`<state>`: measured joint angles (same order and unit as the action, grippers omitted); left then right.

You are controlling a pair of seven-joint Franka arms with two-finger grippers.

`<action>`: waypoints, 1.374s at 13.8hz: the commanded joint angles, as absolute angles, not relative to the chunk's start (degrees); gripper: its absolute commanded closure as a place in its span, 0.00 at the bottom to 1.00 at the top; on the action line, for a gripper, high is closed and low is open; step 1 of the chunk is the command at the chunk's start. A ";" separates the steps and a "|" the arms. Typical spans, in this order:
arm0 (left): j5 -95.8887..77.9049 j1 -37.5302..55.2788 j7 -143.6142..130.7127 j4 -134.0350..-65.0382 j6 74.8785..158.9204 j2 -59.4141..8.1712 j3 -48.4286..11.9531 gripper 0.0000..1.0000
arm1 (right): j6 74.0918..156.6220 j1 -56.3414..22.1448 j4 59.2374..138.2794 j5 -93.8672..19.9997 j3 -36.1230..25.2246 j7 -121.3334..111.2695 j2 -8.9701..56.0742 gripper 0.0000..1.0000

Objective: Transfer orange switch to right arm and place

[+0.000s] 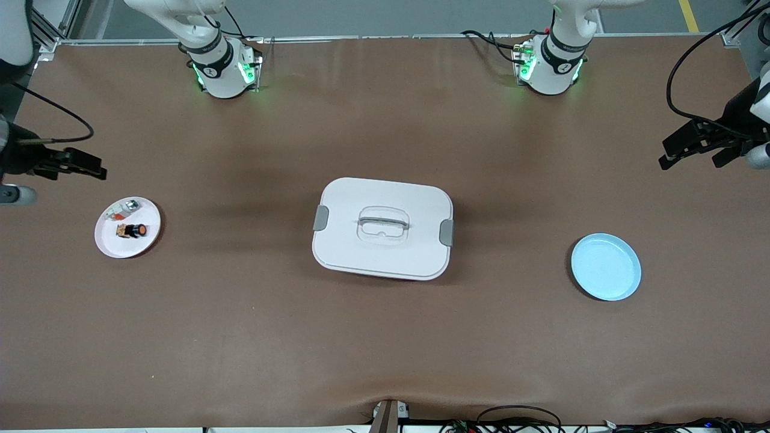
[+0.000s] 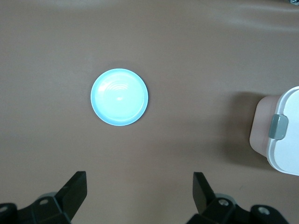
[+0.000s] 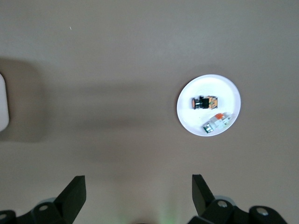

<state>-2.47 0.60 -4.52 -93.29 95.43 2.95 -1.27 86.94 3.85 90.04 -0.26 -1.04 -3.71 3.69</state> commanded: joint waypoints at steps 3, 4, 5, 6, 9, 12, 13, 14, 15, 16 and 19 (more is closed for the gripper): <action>-1.85 0.44 -4.31 -92.72 94.22 3.25 -2.02 0.00 | 85.52 3.87 83.42 -0.35 -1.32 -2.55 5.36 0.00; -1.85 0.44 -4.39 -92.81 94.31 3.16 -2.02 0.00 | 85.34 3.87 81.49 -0.61 -1.32 -2.55 5.36 0.00; -1.85 0.35 -4.39 -92.81 94.22 3.16 -1.93 0.00 | 85.17 3.95 80.17 -0.79 -1.32 -2.64 5.36 0.00; -1.85 0.35 -4.39 -92.81 94.22 2.99 -1.85 0.00 | 84.64 3.78 79.81 -0.79 -1.32 -2.72 5.27 0.00; -1.76 0.35 -4.48 -92.81 94.04 2.90 -1.67 0.00 | 84.02 3.87 79.54 -0.62 -1.41 -2.64 5.10 0.00; -1.67 0.35 -4.75 -92.81 93.96 2.81 -1.67 0.00 | 83.94 3.69 77.88 -0.27 -1.32 -2.99 5.10 0.00; -1.67 0.35 -4.75 -92.81 93.96 2.73 -1.67 0.00 | 83.76 3.78 77.87 -0.70 -1.32 -3.16 5.10 0.00; -1.67 0.35 -4.75 -92.81 93.96 2.72 -1.67 0.00 | 82.98 3.87 77.87 -0.88 -1.32 -3.08 5.10 0.00; -1.67 0.35 -4.83 -92.90 93.96 2.64 -1.67 0.00 | 81.84 3.78 77.87 -0.88 -1.32 -2.99 5.01 0.00; -1.67 0.26 -4.83 -92.90 93.96 2.64 -1.58 0.00 | 81.39 3.78 77.87 -0.79 -1.32 -2.99 4.84 0.00; -1.58 0.26 -4.83 -92.81 93.96 2.64 -1.49 0.00 | 78.41 3.87 78.31 -0.88 -1.32 -3.69 4.40 0.00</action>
